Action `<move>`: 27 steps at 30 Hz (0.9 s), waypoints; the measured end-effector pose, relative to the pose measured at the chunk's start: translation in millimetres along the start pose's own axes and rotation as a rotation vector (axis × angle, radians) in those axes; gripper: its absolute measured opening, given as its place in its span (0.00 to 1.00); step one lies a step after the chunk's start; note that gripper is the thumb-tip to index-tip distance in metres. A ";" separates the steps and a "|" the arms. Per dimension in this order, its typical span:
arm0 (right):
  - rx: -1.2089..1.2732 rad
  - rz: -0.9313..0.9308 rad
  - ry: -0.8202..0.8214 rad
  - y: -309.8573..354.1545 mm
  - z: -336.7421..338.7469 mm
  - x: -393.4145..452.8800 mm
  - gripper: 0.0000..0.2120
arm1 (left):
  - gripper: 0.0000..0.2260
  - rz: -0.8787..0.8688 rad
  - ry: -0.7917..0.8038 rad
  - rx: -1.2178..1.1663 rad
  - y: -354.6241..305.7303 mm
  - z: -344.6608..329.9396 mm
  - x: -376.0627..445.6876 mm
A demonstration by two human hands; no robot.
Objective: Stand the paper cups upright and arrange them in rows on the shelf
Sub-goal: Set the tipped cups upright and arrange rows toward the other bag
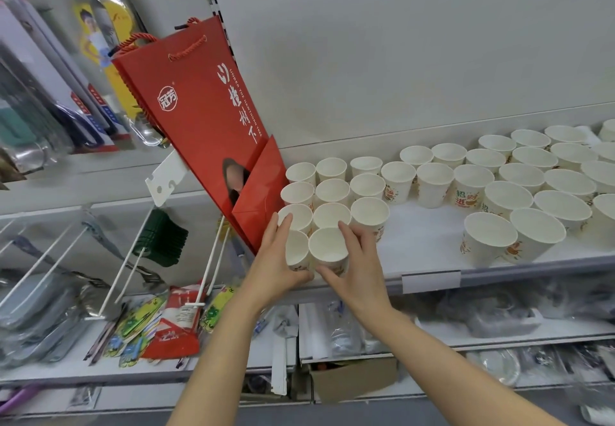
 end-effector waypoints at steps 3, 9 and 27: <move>-0.042 0.022 -0.017 -4.5 -2.4 2.0 0.40 | 0.50 0.006 -0.042 -0.022 6.4 1.3 6.8; -0.067 0.021 0.024 -14.4 -6.0 -3.5 0.43 | 0.52 0.007 0.045 -0.017 5.6 -4.9 4.0; -0.410 0.243 -0.273 -90.1 192.3 55.0 0.15 | 0.22 -0.339 -0.245 0.224 -165.3 -40.5 57.8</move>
Point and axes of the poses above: each hand's wrist, its own x-axis towards the middle knuckle, its own z-axis out of the back of the hand, y = z × x, the point moved 9 cm from there along x, towards the middle knuckle, and after that the axes turned 12 degrees about -y, right-handed, at the moved point
